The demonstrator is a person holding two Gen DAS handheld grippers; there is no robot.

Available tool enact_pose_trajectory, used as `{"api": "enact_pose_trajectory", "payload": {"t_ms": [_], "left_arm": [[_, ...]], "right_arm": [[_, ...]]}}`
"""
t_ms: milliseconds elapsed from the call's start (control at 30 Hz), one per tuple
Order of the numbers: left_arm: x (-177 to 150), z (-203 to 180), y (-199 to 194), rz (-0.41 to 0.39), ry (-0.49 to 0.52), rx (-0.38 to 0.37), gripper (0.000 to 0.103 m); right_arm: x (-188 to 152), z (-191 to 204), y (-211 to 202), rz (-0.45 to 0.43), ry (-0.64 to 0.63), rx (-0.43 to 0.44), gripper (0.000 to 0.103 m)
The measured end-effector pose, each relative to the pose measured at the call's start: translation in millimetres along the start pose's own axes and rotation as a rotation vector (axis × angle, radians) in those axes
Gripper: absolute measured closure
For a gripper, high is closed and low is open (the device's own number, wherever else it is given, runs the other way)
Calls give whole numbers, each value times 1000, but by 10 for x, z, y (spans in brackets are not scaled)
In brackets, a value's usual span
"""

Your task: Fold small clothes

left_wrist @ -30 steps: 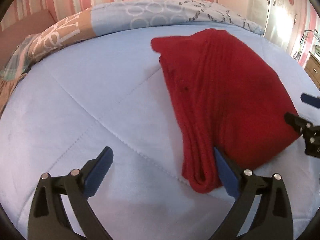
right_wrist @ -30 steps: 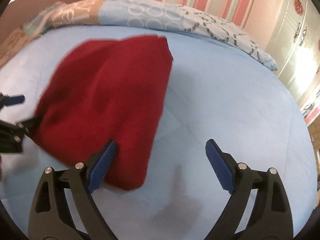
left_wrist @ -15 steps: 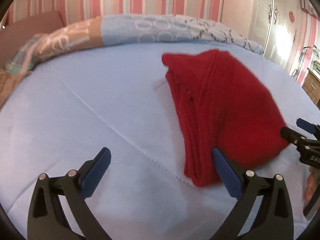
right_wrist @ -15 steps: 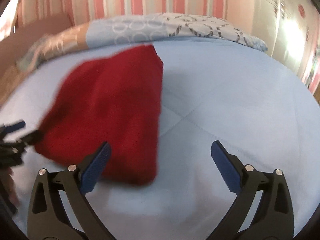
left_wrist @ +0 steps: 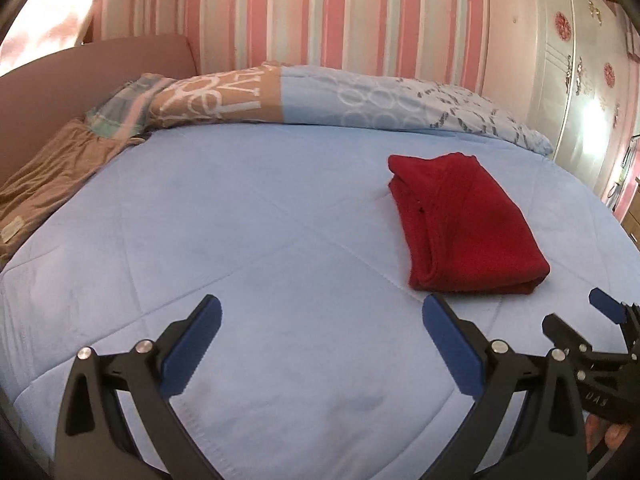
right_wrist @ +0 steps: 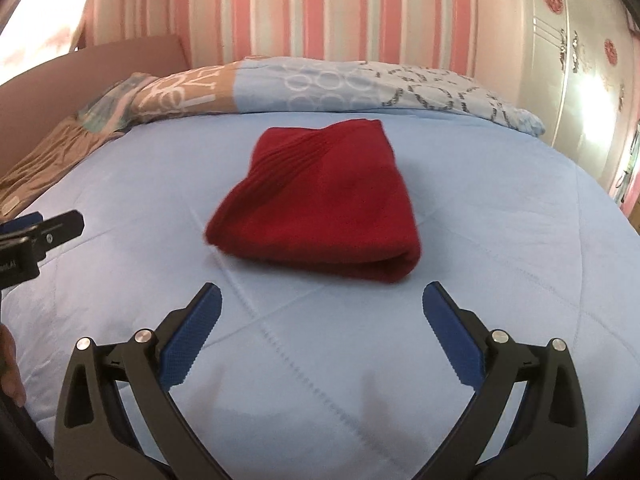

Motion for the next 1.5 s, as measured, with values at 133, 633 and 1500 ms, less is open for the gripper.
{"api": "enact_pose_trajectory", "payload": {"t_ms": [133,633,1500], "left_arm": [[0,19,-168,-26,41,47,2],[8,92,-578,-52,-1,149,2],[249,145,-1136,-125,1,141,2]], "right_arm": [[28,51,-118,-24,-7,5,3],[229,130,-683,-114,13,18,3],[429,112,-1152,-220,32,-14,3]]}}
Point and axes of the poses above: each gripper's, at about its wrist camera, not at the fingertips, and y roughly the way its jaws point, z to its left, x to its top, the point moved 1 cm from there along y, roughly the way its jaws point, and after that the axes turned 10 degrees about y, right-handed, at the moved point
